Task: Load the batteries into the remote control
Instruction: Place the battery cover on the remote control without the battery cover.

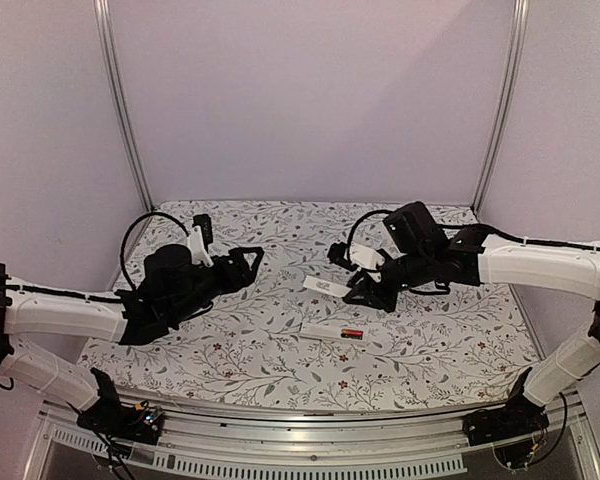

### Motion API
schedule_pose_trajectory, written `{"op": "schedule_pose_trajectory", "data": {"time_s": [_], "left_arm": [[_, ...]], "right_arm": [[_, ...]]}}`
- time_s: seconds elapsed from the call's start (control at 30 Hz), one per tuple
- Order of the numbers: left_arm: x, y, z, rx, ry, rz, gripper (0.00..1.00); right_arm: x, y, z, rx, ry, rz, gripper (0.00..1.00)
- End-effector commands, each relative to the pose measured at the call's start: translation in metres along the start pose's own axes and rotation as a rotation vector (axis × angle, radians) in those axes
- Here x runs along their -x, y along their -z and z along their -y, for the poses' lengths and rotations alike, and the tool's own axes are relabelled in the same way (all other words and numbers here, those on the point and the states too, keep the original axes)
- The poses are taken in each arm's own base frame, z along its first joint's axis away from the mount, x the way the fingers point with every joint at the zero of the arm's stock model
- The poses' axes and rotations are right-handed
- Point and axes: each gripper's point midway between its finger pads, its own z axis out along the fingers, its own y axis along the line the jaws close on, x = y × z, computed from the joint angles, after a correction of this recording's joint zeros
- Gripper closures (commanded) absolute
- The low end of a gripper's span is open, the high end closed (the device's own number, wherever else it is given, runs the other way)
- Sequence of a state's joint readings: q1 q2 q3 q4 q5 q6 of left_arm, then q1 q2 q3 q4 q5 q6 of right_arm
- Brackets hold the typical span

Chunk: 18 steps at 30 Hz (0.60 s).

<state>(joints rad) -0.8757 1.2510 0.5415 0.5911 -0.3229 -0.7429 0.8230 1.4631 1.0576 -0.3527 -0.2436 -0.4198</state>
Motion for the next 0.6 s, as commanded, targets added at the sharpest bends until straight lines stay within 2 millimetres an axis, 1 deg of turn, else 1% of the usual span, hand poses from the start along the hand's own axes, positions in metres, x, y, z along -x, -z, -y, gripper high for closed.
{"op": "schedule_pose_trajectory", "data": {"time_s": [0.0,0.03,0.13,0.23,0.37,0.43,0.57], "left_arm": [[-0.054,-0.009,-0.039,0.1,0.003,-0.172,0.21],[-0.063,-0.011,-0.041,0.102,0.007,-0.198,0.21],[-0.09,-0.015,-0.048,0.09,0.016,-0.272,0.21],[-0.106,-0.016,-0.046,0.043,0.02,-0.316,0.23],[-0.135,-0.023,-0.045,0.006,0.018,-0.423,0.25],[-0.145,-0.025,-0.04,-0.03,0.03,-0.463,0.26],[-0.145,-0.027,-0.031,-0.069,0.025,-0.467,0.28]], "right_arm": [[-0.038,-0.027,-0.017,0.121,0.032,-0.153,1.0],[-0.046,-0.034,-0.018,0.134,0.033,-0.184,1.0],[-0.06,-0.046,-0.021,0.161,0.039,-0.232,1.0],[-0.061,-0.052,-0.021,0.164,0.051,-0.226,1.0],[-0.059,-0.06,-0.021,0.172,0.073,-0.228,1.0],[-0.063,-0.065,-0.022,0.172,0.08,-0.246,1.0],[-0.073,-0.072,-0.022,0.167,0.083,-0.268,1.0]]}}
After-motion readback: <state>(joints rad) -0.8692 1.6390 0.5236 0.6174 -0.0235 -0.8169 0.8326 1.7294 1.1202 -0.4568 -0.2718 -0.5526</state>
